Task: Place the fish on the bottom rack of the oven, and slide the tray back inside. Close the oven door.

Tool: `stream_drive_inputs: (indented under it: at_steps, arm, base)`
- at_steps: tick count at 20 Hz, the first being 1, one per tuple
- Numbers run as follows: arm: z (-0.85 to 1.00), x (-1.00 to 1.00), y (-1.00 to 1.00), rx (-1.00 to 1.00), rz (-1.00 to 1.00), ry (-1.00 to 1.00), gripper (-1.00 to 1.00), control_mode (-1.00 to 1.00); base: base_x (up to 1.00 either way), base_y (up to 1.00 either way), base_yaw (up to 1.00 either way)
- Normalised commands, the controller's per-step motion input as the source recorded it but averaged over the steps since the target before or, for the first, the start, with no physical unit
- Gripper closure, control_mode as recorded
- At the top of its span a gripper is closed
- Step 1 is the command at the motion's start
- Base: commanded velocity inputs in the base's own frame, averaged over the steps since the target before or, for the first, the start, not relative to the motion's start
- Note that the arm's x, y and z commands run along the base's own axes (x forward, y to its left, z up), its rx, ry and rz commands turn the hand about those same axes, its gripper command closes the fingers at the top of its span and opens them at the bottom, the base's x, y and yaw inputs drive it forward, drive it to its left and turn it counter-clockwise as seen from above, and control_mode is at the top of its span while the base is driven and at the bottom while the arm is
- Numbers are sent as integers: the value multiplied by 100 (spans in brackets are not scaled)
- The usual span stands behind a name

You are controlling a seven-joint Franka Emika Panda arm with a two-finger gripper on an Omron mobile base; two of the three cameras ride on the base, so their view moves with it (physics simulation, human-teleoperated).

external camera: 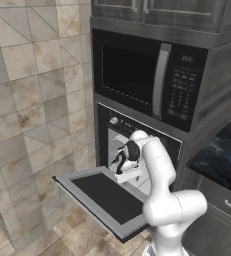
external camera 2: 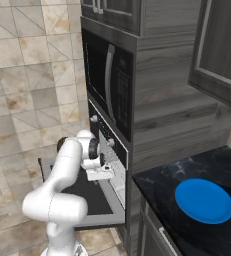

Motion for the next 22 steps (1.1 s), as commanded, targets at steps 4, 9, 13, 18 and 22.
stream_drive_inputs:
  at_steps: [4,9,13,18,22]
  arm:
    - [69,-100,93,-10,-2,-23,-100,-100]
    - [100,-82,54,0,-9,-36,-100,-100]
    - [100,-97,46,0,-8,-45,-100,-100]
    - [100,-100,30,0,-1,-46,-100,-100]
    - [100,-100,34,0,-1,-41,-100,-100]
  base:
    - [0,0,0]
    - [0,0,0]
    - [0,0,0]
    - [0,0,0]
    - [0,0,0]
